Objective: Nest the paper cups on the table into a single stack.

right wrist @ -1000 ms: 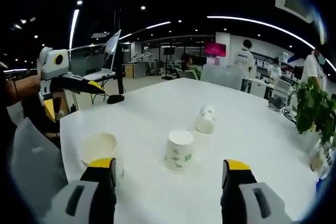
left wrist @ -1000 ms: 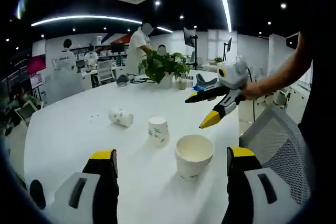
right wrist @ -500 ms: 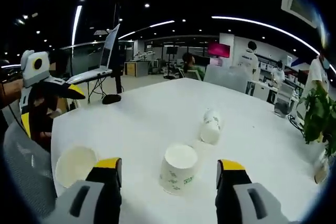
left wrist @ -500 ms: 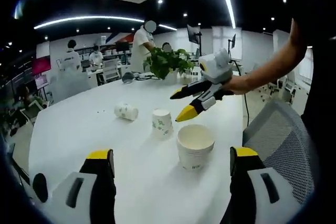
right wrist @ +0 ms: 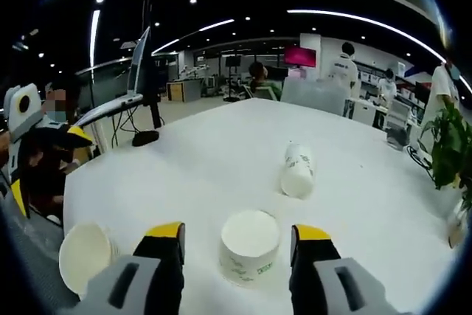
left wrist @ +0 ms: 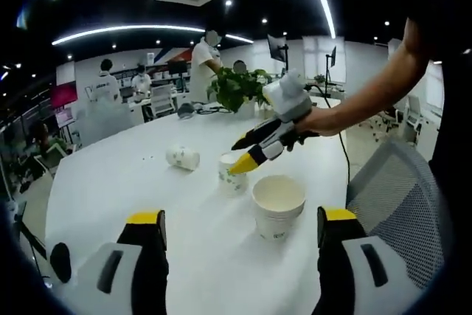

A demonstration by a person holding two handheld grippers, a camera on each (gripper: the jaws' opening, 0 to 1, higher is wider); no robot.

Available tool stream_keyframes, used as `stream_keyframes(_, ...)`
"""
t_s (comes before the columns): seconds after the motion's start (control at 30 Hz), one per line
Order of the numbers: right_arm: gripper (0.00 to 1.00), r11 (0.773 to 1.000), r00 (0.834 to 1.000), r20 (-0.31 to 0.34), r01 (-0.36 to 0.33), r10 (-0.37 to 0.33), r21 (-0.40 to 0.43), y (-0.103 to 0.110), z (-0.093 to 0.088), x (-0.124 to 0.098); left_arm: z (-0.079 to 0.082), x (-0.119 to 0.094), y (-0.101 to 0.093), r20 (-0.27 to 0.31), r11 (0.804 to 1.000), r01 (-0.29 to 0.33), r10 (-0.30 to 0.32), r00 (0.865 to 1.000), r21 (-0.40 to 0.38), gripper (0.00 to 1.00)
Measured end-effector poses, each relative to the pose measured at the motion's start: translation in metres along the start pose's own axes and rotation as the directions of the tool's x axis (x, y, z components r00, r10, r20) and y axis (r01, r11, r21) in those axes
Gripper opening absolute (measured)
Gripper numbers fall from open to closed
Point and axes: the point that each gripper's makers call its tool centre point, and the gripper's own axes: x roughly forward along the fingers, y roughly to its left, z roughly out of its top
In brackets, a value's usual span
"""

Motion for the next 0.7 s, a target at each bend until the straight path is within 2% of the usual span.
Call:
stream_keyframes(0.17, 0.45, 1.0, 0.999, -0.043, 0.012, -0.012, -0.002, -0.0021, -0.009, 0.0071, -0.0063, -0.001, 0.004, -0.029, 0.999, -0.02, 0.021, 0.999, 0.034, 0.74)
stream_keyframes(0.37, 0.4, 1.0, 0.998, -0.052, 0.023, -0.022, 0.006, -0.003, -0.0099, 0.0081, -0.0093, -0.0018, 0.0048, -0.026, 1.0, -0.027, 0.027, 0.999, 0.012, 0.72)
stream_keyframes(0.43, 0.35, 1.0, 0.998, -0.062, 0.028, -0.027, 0.013, -0.0035, -0.0119, 0.0098, -0.009, -0.002, 0.0054, -0.02, 0.999, -0.033, 0.033, 0.999, -0.002, 0.7)
stream_keyframes(0.7, 0.35, 0.998, 0.997, -0.067, 0.045, -0.042, 0.041, -0.007, -0.0118, 0.0075, -0.0041, -0.0037, 0.0104, -0.005, 0.998, -0.066, 0.066, 0.998, -0.025, 0.6)
